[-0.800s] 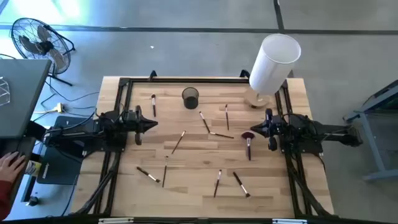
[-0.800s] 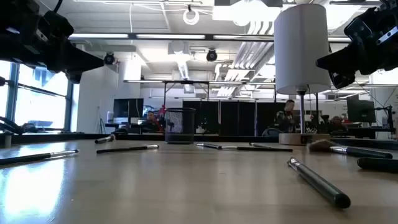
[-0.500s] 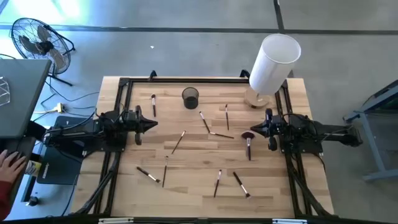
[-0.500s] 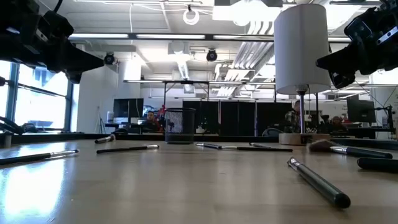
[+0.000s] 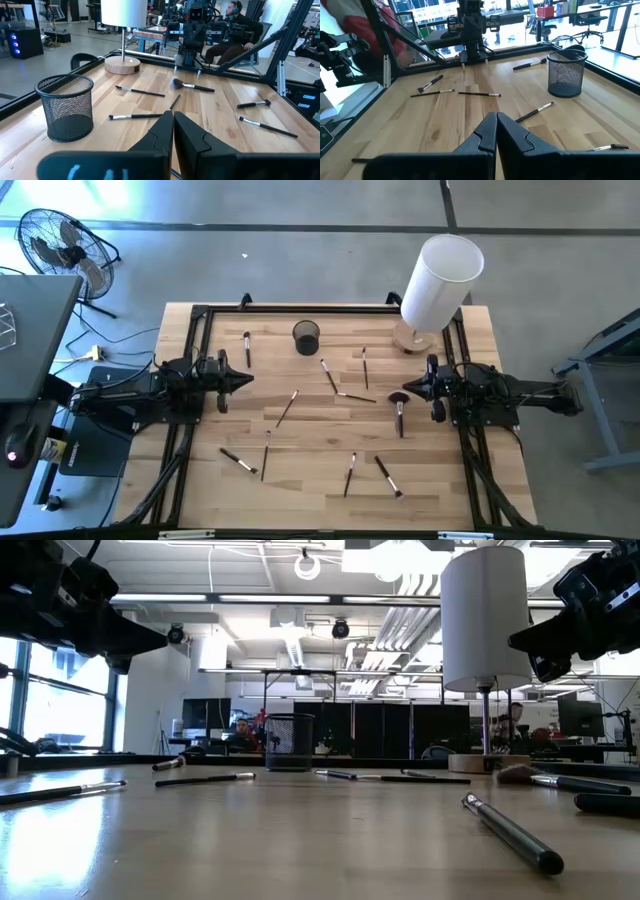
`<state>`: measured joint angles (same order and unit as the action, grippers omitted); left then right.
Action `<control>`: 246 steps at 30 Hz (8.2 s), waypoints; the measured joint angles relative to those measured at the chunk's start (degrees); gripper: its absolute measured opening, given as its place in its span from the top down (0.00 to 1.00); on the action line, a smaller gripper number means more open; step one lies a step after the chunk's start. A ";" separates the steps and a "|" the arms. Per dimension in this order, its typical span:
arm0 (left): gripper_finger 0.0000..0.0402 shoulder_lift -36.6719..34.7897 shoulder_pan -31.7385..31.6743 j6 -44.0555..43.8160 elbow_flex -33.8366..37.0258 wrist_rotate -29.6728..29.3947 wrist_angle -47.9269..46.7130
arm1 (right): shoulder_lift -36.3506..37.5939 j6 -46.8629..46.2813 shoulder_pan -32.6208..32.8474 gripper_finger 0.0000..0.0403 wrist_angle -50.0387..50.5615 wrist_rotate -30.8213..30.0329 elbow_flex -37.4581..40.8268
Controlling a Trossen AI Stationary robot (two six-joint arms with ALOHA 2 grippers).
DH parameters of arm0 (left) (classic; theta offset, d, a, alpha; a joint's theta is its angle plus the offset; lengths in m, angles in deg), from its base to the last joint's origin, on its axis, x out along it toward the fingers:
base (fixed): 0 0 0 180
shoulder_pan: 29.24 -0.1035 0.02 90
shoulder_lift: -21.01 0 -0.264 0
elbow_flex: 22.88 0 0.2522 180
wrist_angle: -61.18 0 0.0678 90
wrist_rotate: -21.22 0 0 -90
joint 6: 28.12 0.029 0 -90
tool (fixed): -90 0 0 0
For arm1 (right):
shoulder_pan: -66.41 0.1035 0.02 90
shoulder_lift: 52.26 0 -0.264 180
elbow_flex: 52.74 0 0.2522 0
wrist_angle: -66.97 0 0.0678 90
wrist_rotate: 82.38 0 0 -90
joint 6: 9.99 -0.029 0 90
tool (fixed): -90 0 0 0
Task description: Put items in baskets/containers
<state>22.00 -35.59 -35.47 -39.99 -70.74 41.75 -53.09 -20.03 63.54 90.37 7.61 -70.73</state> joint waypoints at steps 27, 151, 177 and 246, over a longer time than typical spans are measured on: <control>0.97 -0.01 -0.02 0.00 0.01 0.00 -0.02 | 0.01 0.00 0.00 0.99 0.01 0.00 0.01; 0.62 79.65 -43.95 -33.16 -46.87 -3.73 -28.81 | -0.01 0.00 0.00 0.99 -0.03 -0.04 0.01; 0.62 96.76 -51.01 -32.37 -55.15 1.42 -35.39 | 0.01 0.01 -0.01 0.99 -0.03 -0.02 0.02; 1.00 79.86 -19.97 4.43 -40.61 -8.80 45.46 | 0.01 0.01 -0.01 0.99 -0.40 -0.02 0.04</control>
<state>101.86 -55.56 -31.04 -80.60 -79.53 87.21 -53.08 -20.02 63.53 89.96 7.59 -70.68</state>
